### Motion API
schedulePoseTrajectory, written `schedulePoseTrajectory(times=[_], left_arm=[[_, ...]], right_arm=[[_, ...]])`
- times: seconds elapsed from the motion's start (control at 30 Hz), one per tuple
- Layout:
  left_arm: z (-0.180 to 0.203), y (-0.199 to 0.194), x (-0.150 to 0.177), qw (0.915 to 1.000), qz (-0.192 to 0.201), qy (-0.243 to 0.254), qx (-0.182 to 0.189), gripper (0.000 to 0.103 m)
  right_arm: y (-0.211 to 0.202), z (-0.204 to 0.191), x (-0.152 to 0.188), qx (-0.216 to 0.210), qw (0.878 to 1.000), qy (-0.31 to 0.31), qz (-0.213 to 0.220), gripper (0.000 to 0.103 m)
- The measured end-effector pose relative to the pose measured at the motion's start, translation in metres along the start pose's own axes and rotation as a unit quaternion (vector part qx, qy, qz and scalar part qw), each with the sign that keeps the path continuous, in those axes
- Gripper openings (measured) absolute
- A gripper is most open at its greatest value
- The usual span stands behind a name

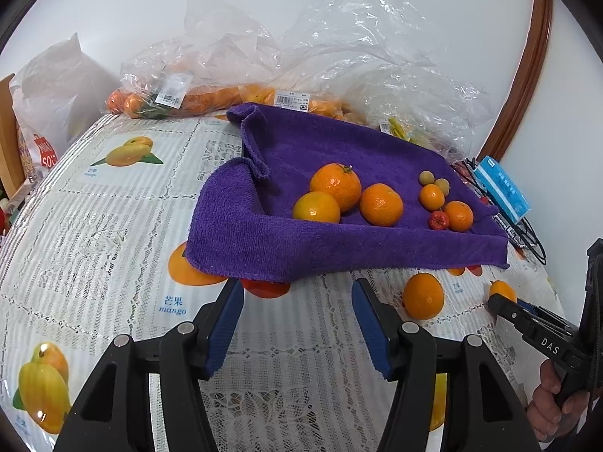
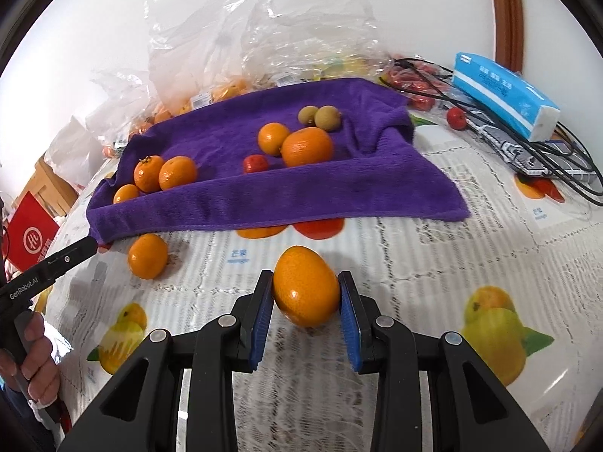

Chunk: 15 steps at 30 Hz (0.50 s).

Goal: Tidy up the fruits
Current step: 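Lift the held orange with the right tool while the left tool approaches another orange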

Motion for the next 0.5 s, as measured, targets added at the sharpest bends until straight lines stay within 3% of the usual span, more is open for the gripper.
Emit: schedulePoseTrajectory(times=[0.5], left_arm=[[0.024,-0.003,0.003,0.9989,0.0,0.036,0.03,0.063]], right_arm=[[0.0,0.0,0.001,-0.001,1.0,-0.006,-0.002,0.034]])
Point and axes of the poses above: each gripper's, at about its wrist camera, not at the fingertips, and y roughly the way its jaws point, z to its right, x to its underside, the point moved 10 cm from there along y, roughly the way its jaws point, and after that the axes turned 10 degrees about z, right-handed, at the moved point
